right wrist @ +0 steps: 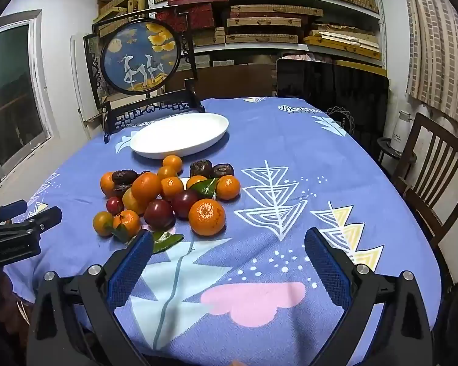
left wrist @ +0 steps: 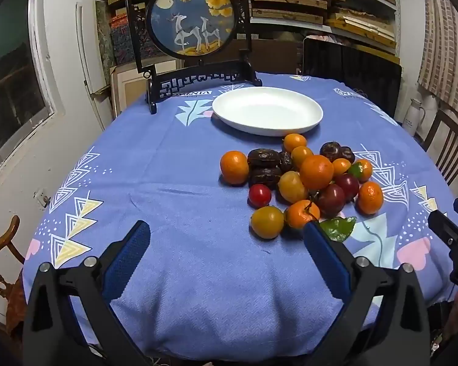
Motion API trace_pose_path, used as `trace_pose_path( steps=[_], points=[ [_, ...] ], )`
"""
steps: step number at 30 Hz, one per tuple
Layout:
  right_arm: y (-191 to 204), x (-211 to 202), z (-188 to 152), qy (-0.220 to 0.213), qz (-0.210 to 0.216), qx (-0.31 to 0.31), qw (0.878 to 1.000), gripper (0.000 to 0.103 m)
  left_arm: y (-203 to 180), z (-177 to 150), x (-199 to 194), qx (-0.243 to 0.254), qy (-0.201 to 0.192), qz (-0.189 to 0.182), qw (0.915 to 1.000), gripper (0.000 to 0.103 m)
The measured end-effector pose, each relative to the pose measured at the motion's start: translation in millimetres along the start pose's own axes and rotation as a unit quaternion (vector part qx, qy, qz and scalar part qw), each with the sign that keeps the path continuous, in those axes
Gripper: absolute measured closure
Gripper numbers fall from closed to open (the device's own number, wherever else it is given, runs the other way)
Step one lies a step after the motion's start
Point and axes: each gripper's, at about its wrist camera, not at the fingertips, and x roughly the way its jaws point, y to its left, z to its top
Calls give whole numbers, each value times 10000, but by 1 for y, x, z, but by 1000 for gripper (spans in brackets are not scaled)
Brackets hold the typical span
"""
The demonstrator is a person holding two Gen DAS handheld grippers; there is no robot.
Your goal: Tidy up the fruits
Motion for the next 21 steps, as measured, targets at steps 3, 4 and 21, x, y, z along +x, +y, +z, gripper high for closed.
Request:
trace_pose_path(
  steps=[3, 4, 21],
  points=[
    [2, -2, 0, -81, -44, -83, 9999, 4, 0, 0, 0, -42, 10, -53, 10000, 5],
    [3, -3, 0, -100, -50, -107, 9999, 4, 0, 0, 0, -42, 5, -49, 10000, 5],
    [5, 7, 0, 92, -50, -120, 9999, 4, 4, 1, 3, -38, 48, -80, 9999, 5]
  ],
)
